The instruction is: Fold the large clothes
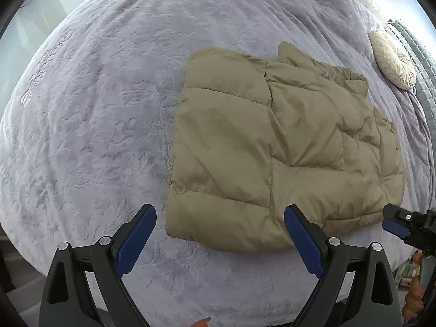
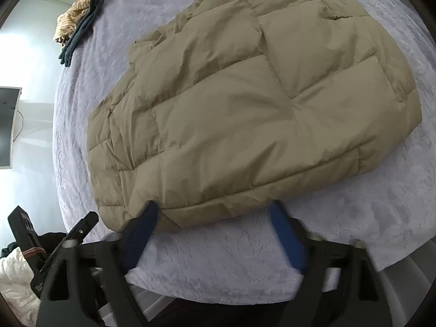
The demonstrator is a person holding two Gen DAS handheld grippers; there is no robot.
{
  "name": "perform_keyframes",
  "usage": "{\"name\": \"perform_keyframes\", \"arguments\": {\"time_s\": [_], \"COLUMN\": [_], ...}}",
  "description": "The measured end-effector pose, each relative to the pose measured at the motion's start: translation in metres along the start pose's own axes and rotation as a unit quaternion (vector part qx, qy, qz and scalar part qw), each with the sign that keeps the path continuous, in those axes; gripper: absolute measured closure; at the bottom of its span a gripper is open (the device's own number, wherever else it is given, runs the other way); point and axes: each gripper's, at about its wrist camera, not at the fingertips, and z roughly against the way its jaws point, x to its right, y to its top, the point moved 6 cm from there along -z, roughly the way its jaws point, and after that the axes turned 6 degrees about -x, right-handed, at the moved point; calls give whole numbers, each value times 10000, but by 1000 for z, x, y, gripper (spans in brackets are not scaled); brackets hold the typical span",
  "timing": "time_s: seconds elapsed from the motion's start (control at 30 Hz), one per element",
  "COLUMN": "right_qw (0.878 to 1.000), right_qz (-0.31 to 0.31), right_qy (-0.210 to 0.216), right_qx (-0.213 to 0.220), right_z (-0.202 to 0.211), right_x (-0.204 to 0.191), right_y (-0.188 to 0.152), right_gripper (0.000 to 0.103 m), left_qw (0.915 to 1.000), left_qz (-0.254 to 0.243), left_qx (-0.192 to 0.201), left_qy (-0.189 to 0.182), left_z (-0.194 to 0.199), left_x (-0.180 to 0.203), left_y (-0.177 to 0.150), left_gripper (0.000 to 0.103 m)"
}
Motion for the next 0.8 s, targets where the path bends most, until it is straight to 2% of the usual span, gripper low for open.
{"name": "perform_keyframes", "arguments": {"time_s": [0.33, 0.37, 0.4, 0.43, 0.5, 0.57, 0.63, 0.8], "right_qw": [9994, 9992, 9991, 9991, 9993, 9989, 9982, 9978], "right_qz": [122, 155, 175, 199, 258, 388, 496, 514], "right_qy": [-182, -232, -279, -304, -263, -204, -292, -353], "right_qx": [255, 270, 263, 221, 57, -182, -196, -227], "right_z": [-1, -2, -2, -4, -8, -12, -13, -10], "right_x": [-10, -12, -12, -13, -16, -20, -21, -18], "right_y": [-2, -3, -3, -4, -5, -8, -9, -9], "right_gripper": [14, 13, 4, 0, 0, 0, 0, 0], "left_qw": [9998, 9998, 9998, 9998, 9998, 9995, 9990, 9932], "left_qz": [-150, -135, -115, -94, -57, -30, 52, 384], "left_qx": [-110, -113, -122, -131, -136, -103, -77, -7], "left_qy": [-50, -55, -69, -94, -165, -284, -427, -1101], "left_z": [-10, -11, -12, -13, -15, -17, -18, -31], "left_x": [-1, -2, -3, -5, -9, -15, -23, -53], "left_y": [2, 2, 2, 3, 6, 12, 19, 44], "left_gripper": [7, 7, 7, 7, 7, 7, 7, 8]}}
